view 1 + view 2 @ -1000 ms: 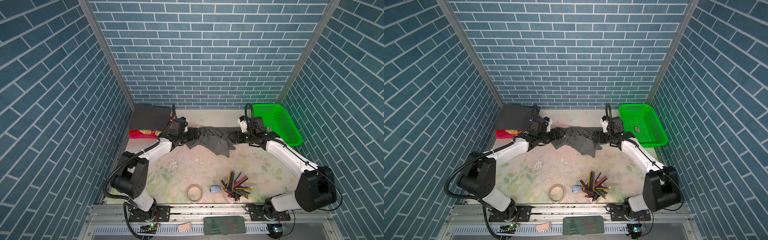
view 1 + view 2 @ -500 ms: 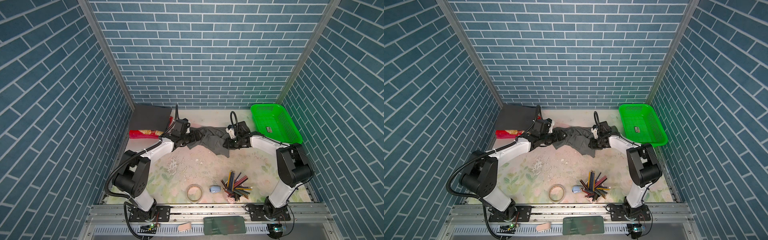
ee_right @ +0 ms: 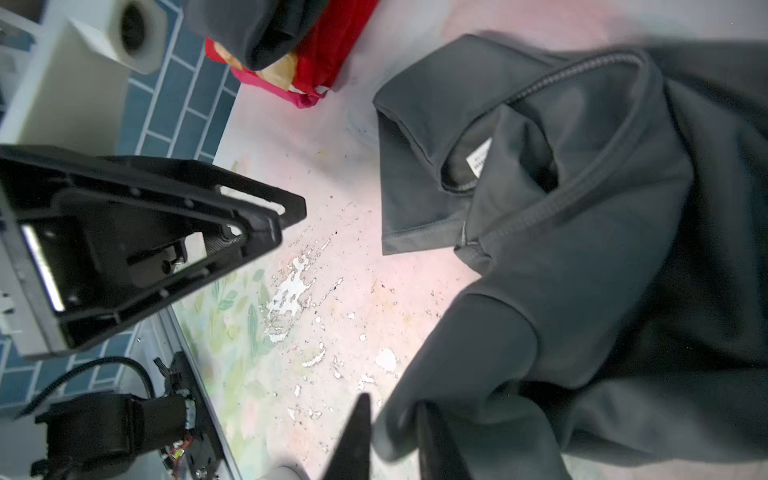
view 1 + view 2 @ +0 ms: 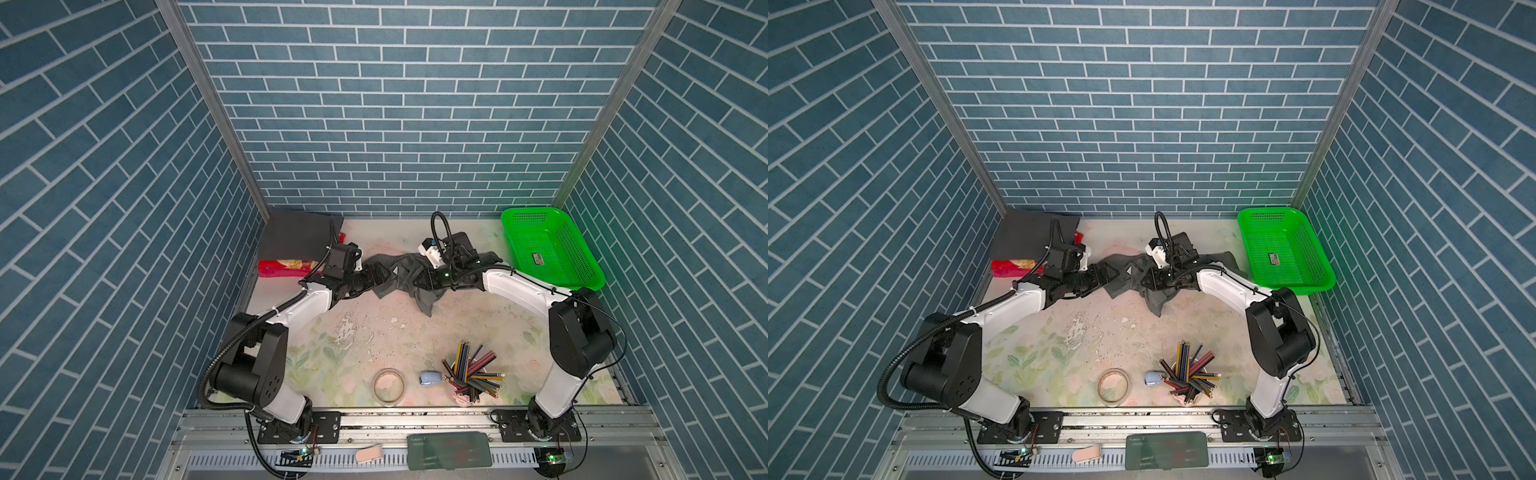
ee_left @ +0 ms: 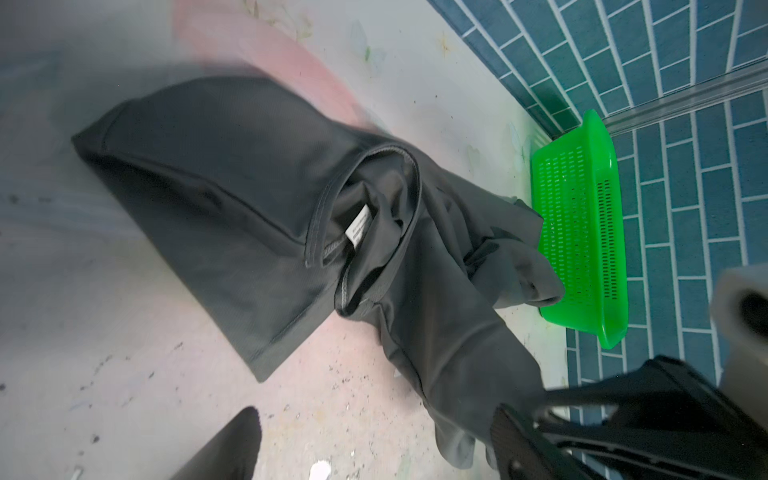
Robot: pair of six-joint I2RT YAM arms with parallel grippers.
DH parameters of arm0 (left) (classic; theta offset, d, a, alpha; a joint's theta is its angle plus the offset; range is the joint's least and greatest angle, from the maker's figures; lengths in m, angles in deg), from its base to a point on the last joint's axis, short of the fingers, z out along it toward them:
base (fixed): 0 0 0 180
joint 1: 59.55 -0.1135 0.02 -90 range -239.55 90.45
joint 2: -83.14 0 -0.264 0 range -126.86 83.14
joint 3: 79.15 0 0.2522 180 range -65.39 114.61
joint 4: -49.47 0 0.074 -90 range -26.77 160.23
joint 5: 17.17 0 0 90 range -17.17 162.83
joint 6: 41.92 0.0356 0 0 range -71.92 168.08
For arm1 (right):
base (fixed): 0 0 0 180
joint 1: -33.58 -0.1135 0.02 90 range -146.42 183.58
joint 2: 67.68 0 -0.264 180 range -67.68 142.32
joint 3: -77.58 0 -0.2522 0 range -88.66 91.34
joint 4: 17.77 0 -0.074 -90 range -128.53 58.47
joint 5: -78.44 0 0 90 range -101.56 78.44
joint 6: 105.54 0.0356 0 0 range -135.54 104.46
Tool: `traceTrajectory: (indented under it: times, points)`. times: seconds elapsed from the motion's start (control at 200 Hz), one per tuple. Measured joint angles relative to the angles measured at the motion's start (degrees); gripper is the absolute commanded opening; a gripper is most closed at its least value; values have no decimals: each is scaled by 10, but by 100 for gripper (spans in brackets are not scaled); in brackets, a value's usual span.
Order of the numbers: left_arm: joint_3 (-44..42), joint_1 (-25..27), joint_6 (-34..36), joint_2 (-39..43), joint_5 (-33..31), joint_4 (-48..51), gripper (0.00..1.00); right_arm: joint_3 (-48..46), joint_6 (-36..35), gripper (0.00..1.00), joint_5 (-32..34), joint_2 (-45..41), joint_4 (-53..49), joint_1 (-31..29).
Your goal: Fold and stack the t-shirts
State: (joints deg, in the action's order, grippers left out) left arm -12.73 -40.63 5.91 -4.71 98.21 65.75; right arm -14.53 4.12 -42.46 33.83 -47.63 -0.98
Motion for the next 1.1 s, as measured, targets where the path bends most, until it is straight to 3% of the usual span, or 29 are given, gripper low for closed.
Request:
traceTrajectory:
  times: [0.065,0.155,0.34,0.555,0.68,0.835,1.005,1.1]
  points:
    - [-27,0,-17,17,9,-10,89,6,-6,65,-3,7,-4,0]
    - [-60,1,-43,35,22,-28,89,5,-9,76,-3,11,-19,2]
    - [-82,23,-75,47,28,-41,89,-14,-16,86,-2,0,-28,36]
    - [-80,103,-121,26,19,-63,87,-68,-11,91,11,-43,-26,123]
    - [-80,142,-168,-17,8,-101,77,-99,-2,93,17,-64,-16,146]
    - [-80,152,-223,-73,-5,-161,65,-132,1,93,18,-81,0,148]
    - [-73,153,-248,-123,-18,-204,46,-165,2,93,18,-98,15,153]
    - [-73,153,-255,-132,-29,-216,30,-180,6,93,18,-108,22,158]
